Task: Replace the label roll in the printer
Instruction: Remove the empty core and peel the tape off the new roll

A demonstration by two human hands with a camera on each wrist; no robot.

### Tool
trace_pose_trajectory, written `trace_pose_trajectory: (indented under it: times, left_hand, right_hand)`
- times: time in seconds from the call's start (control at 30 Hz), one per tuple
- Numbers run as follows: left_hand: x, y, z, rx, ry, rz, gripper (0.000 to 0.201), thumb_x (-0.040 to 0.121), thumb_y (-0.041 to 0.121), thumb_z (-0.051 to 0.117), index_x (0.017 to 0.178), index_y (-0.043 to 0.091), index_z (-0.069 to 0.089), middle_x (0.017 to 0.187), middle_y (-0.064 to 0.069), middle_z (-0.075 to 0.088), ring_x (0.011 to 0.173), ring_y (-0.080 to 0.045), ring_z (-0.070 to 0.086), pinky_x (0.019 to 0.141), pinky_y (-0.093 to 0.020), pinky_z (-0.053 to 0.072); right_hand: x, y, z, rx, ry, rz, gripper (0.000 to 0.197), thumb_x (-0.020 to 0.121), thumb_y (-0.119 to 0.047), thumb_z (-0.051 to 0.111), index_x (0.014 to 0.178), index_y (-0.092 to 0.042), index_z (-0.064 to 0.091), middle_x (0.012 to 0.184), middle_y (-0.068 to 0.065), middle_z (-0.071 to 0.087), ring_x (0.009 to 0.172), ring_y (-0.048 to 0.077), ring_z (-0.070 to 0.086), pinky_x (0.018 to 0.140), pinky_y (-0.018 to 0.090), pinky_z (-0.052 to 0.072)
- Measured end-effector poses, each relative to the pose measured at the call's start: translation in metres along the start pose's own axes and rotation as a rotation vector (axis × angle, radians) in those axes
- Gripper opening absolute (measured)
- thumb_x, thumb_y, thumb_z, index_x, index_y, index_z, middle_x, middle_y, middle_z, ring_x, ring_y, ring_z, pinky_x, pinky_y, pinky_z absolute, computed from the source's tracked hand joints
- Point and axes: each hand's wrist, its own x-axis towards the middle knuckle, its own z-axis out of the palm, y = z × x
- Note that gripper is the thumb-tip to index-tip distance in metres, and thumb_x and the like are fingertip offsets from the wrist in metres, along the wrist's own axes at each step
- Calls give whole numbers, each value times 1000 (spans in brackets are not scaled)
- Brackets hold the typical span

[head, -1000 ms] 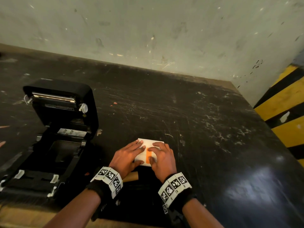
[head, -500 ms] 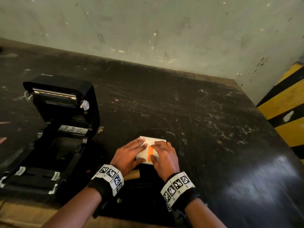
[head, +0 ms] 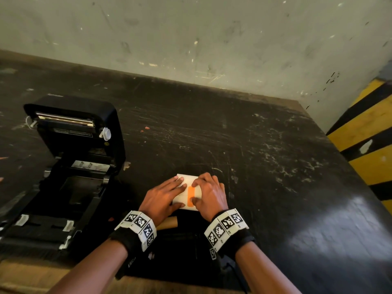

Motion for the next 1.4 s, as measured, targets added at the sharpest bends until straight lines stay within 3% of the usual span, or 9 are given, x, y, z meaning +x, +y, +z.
trace_pose_trajectory:
  times: [0.13,0.2,0.33,0.43,0.57,0.77,1.0,1.4]
  left_hand:
    - [3,-2,1,-49,-13,-30,58,63,27,82,116,15,62,125,-5,60,118,-21,53,86,-39,51]
    - [4,-3,1,-31,-20,-26,58,63,29,82,116,15,62,124,-5,60,117,-20,53,86,-39,51]
    - [1,-4,4,-49,-18,-35,58,65,28,80,118,16,60,128,-4,58,120,-20,51,88,-39,49]
    - [2,-5,5,-62,-25,-45,57,70,29,77,122,17,57,132,-3,54,125,-18,46,93,-38,48]
    - [1,-6,5,-76,-41,-50,57,74,30,74,126,19,53,136,-1,49,129,-16,40,96,-38,46]
    - [1,-5,6,-85,-41,-56,57,73,29,74,125,19,54,137,0,49,129,-16,40,95,-38,47]
    - [2,-4,2,-14,-6,6,61,56,29,86,111,17,64,120,-4,63,112,-20,58,80,-37,54]
    - [1,-4,1,13,-11,16,62,54,31,87,111,17,65,118,-4,64,110,-20,59,76,-36,56]
  right_hand:
    - [-9,-6,6,-95,-61,-34,16,80,-21,66,95,-20,66,139,0,34,126,22,30,107,39,28]
    - [-11,-5,6,-9,-34,-12,24,78,-20,67,101,-23,61,137,-2,37,127,19,31,109,36,26]
    - [-8,3,-2,36,-37,-21,53,83,-22,64,132,-19,44,135,-1,42,124,17,37,107,33,29]
    - [-11,3,-2,-88,-64,-92,50,88,-22,56,135,-15,43,142,3,38,130,21,32,111,35,26]
    - [-15,4,-1,-74,-59,-110,43,89,-17,53,132,-17,49,144,3,39,133,21,30,112,33,23]
    - [-13,4,5,12,13,-65,42,84,-13,58,126,-18,55,137,1,46,129,18,36,109,34,30]
    - [-4,6,11,98,100,0,27,84,-21,62,111,-20,63,122,-5,51,113,11,42,95,25,30]
    - [4,6,17,220,156,72,9,81,-18,70,89,-21,69,113,-4,54,107,13,45,93,33,40]
